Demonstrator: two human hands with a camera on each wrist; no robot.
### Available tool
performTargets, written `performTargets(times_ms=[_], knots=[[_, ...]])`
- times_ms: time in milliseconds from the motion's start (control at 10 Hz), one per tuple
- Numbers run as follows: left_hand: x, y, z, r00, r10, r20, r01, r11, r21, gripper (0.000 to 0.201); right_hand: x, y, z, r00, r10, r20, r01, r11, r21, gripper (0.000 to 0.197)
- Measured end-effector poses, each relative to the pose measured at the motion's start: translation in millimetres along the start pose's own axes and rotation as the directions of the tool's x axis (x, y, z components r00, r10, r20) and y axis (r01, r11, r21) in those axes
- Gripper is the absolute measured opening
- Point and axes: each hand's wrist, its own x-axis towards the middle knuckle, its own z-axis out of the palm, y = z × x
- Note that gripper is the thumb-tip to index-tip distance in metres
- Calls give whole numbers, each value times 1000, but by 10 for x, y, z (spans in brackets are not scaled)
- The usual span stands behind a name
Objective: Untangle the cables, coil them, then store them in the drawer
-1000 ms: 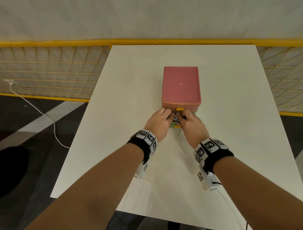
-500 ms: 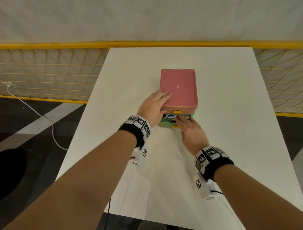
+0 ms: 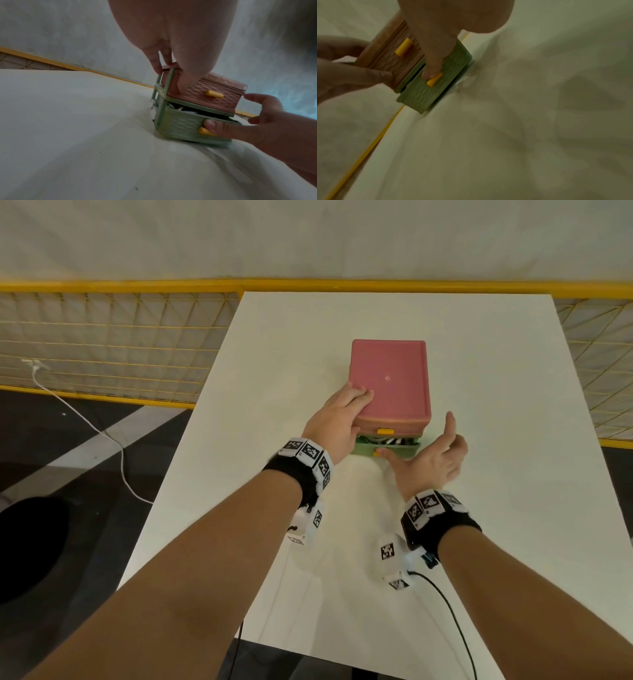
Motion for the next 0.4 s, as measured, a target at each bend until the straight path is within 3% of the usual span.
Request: performTargets(times_ms=[100,200,400], knots=[[19,-16,10,1000,-7,-2,7,1000,4,63,160,-135,74,989,147,-9,-147,989,9,132],[11,-25,-13,1000,-16,25,16,1000,7,63,126,-130,37,994,108,18,-107,994,-20,130],[14,51,-213,996,-27,87,30,999,-38,62,183,-208,-215,988,-106,114,100,993,64,102]])
